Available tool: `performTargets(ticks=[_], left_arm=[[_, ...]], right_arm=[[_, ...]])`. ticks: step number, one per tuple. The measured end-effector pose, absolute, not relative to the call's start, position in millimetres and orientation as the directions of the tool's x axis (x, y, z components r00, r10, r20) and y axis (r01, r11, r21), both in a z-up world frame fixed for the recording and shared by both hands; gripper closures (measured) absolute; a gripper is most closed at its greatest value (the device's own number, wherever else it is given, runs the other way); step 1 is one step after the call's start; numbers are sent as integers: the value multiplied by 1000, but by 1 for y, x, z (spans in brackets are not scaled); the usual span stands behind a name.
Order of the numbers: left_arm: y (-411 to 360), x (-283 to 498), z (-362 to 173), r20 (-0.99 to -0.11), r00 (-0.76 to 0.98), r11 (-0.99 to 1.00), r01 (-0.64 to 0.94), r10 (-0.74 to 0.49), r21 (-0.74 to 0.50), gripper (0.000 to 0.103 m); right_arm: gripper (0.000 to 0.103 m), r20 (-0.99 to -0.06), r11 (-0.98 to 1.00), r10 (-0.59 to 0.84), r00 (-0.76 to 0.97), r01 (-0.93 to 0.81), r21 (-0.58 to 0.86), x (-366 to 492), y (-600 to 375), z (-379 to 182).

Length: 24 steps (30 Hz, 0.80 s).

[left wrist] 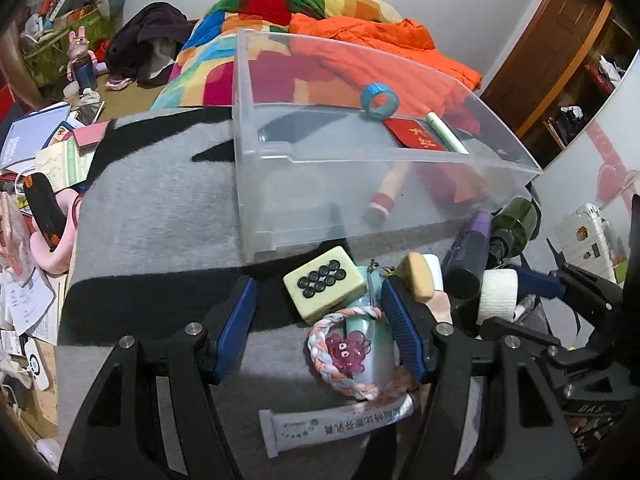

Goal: Organize objects
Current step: 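Grasp the dotted cream block with the left tool while the right tool grasps the white tape roll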

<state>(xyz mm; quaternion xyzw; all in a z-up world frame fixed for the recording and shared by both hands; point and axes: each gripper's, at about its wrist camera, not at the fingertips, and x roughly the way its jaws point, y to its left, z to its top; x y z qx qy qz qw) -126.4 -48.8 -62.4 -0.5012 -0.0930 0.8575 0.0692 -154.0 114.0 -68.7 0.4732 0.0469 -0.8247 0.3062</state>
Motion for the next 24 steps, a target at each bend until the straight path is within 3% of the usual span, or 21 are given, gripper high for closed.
performTargets(ticks=[3,7,24], left_arm=[[-48,-127,-63,-842,-496,-973,-25,210,-228,40],[-47,-122,-59,-829,-511,-970,-42,228,-241,61],[-50,-90,-13,-743,-652,-984,-32,155,-177,62]], right_arm=[[66,-810,-802,-463,-359,560,210,-151,112,-71],[67,-802,-798,-466,-373,568,200,-146,112,-71],[67,-737,-808,-491,-464,558,188,-145,129,-31]])
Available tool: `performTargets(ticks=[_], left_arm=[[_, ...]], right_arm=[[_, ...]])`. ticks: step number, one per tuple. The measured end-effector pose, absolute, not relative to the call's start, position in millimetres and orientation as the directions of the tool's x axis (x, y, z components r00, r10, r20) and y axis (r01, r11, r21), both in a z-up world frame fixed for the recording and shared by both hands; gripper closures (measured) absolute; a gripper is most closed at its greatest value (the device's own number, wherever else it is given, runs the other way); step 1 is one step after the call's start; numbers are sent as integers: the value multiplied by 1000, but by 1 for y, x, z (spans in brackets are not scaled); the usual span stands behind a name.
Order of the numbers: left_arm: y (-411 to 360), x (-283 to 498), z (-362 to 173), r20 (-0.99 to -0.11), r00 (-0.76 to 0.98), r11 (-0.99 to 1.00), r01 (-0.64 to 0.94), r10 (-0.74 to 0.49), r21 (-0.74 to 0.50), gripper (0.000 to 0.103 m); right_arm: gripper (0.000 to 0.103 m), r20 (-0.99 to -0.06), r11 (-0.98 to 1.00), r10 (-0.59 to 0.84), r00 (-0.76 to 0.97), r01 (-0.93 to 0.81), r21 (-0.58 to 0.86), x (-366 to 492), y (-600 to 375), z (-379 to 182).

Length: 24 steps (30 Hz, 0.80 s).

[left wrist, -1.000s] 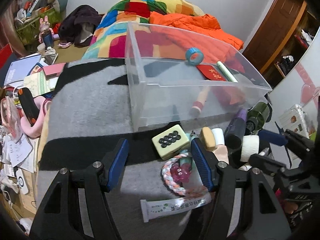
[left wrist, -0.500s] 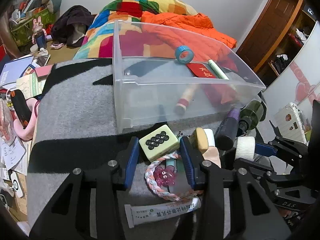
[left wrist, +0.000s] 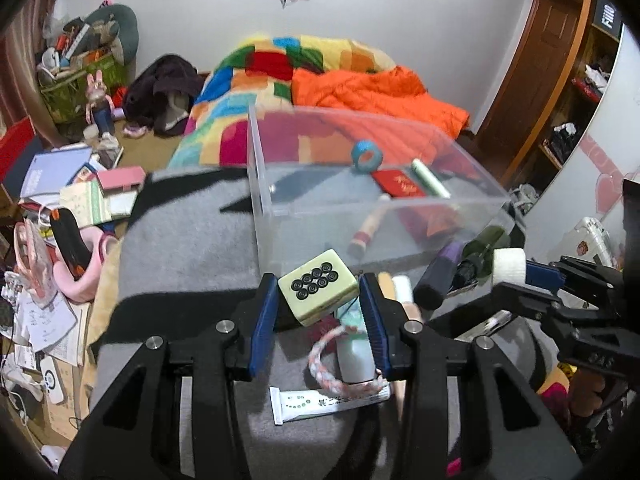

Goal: Organize objects
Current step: 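Grasp the dotted cream block with the left tool while the right tool grasps the white tape roll, then place the block and white tape roll into the clear box, open both tools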

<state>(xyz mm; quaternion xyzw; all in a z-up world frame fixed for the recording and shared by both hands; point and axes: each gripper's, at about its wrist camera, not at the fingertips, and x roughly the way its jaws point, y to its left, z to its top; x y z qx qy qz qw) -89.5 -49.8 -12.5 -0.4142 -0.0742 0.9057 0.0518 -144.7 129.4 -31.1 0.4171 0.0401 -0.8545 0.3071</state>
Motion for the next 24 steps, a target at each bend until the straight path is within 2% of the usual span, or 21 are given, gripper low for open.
performTargets(ticks=[14,24], left_arm=[[-55,-100,27,-680,-719,-985,-39,144,-168,62],[-45,-143,18,-728,-677,-993,-45,111,-110,62]], right_arm=[[67,-686,-835,-483,-545,522,173,-178,134,5],[67,-733,-863,-419,-536,486,137,-227,113,-1]])
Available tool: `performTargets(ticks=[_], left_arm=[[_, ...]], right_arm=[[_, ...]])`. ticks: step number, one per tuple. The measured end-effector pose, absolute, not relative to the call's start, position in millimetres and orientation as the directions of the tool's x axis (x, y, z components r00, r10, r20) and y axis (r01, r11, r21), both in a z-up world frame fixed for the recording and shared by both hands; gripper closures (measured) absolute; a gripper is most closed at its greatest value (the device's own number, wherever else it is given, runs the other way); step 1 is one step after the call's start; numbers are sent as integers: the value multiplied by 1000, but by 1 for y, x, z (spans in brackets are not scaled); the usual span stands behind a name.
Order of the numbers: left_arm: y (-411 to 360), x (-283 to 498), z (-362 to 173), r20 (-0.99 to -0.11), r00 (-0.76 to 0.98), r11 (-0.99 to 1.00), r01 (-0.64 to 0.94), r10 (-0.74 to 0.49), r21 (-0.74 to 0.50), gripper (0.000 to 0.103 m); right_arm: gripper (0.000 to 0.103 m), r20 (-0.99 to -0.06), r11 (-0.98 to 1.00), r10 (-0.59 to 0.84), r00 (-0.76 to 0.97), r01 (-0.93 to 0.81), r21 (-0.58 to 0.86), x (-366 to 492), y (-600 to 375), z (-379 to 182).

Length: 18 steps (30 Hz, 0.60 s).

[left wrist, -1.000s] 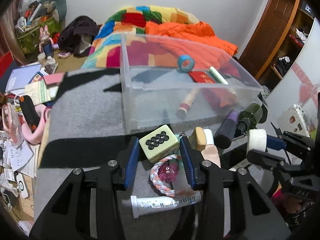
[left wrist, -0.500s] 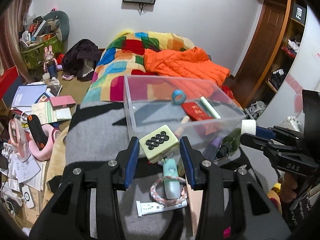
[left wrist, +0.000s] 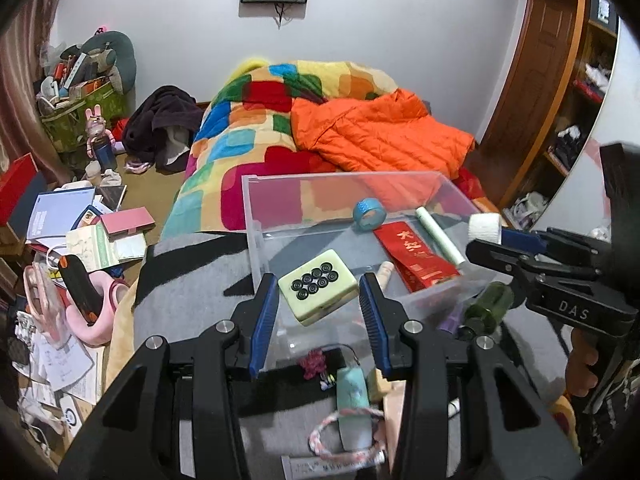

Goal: Organize objects
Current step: 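Place the block and white tape roll into the clear box, open both tools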

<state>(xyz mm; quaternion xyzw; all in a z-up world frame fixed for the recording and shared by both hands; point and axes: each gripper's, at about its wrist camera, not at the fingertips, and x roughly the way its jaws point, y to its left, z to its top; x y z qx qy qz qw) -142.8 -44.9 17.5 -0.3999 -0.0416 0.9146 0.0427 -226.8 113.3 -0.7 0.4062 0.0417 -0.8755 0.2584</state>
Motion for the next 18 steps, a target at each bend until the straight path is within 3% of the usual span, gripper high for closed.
performTargets(ticks=[9,18], left_arm=[[-39,-184,-7,-811,-572,-992,-69,123,-102,62],[-31,-184,-8,-813,-571,-993,-80,113,-82,61]], right_arm=[[67,-826,-867,-402,-394,453,206,-272,103,-40],[66,-832,-858,-416,-367,461,226,-271,101,-45]])
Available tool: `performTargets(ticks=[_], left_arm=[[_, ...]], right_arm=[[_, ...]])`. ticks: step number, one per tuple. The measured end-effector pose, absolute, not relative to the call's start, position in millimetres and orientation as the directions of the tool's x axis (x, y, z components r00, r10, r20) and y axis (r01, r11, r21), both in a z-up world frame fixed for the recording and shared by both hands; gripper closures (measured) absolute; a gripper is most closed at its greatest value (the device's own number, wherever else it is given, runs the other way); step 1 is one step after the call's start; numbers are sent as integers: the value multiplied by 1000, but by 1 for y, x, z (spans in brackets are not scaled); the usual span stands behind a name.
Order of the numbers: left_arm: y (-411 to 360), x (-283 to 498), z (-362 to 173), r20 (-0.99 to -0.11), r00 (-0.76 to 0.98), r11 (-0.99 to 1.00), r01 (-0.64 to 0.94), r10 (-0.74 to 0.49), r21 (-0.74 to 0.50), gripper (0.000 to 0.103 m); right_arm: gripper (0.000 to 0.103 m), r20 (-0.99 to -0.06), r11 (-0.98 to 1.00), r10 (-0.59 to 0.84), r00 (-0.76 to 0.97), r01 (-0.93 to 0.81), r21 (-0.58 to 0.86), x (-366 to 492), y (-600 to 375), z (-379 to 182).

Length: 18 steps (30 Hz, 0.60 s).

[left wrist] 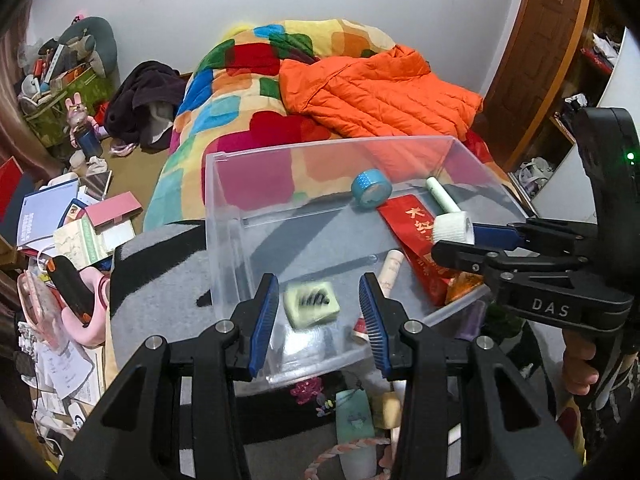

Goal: Organize objects
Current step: 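Place the block and white tape roll into the clear box, open both tools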

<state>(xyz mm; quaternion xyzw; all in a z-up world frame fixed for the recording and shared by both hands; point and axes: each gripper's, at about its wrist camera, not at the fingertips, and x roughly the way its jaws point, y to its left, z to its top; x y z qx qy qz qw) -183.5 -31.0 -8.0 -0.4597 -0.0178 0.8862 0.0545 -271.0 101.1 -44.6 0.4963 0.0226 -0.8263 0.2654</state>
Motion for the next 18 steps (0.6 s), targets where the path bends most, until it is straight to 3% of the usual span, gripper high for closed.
performTargets(ticks=[6,10,18], left_arm=[[-31,-172,4,-793,-598,-993,-87,116,-80,58],[-31,-158,14,-766,-633,-993,-85,113,-76,47],[-28,-128,22,-739,-662,-992,-104,122,-71,46]], right_arm=[[60,-824,-859,-404,-398,475,191,-260,101,-33],[54,-806,-860,-402,-434,481,170,-249,105,-23],[42,-757,-874,-386,-526,472,117,-219,127,-3]])
